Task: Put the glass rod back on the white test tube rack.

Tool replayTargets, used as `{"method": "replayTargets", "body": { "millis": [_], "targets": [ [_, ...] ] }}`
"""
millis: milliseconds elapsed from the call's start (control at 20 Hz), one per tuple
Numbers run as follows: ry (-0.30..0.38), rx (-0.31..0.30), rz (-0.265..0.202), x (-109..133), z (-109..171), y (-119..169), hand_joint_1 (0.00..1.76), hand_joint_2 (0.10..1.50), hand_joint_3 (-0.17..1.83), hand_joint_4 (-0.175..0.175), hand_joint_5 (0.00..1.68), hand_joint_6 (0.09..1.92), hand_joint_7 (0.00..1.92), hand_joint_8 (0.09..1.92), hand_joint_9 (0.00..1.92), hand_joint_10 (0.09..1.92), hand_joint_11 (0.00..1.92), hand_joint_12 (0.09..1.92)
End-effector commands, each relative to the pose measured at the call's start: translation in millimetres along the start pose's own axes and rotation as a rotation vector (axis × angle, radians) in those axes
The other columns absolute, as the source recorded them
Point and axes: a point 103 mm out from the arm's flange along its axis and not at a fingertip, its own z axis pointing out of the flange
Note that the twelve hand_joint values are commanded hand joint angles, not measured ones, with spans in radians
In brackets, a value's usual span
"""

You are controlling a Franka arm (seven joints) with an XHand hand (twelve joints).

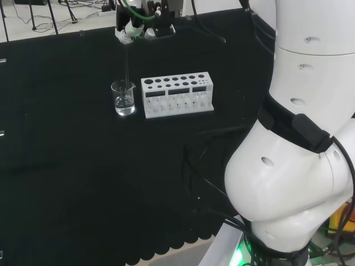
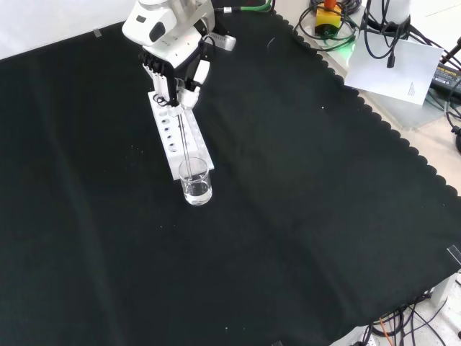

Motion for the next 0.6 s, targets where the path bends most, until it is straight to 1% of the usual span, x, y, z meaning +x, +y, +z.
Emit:
{"method": "replayTargets", "body": {
  "millis": [50, 300, 550, 600],
  "targets": [
    [0.014, -0.005, 0.007, 0, -1, -2, 1.33, 1.05, -0.17, -0.175, 1.42, 0.09, 1.33, 0.72, 1.6, 0.78, 1.67, 0.42],
    [0.027, -0.022, 0.018, 3, -12, -8, 1.33, 1.05, -0.17, -0.175, 1.42, 0.09, 1.33, 0.72, 1.6, 0.78, 1.67, 0.42],
    [0.024, -0.053, 0.038, 8, -39, -20, 1.33, 1.05, -0.17, -0.175, 1.42, 0.09, 1.33, 0.72, 1.6, 0.78, 1.67, 0.42],
    [0.033, -0.058, 0.047, 9, -45, -24, 1.33, 1.05, -0.17, -0.175, 1.42, 0.09, 1.33, 0.72, 1.6, 0.78, 1.67, 0.42]
  ]
}}
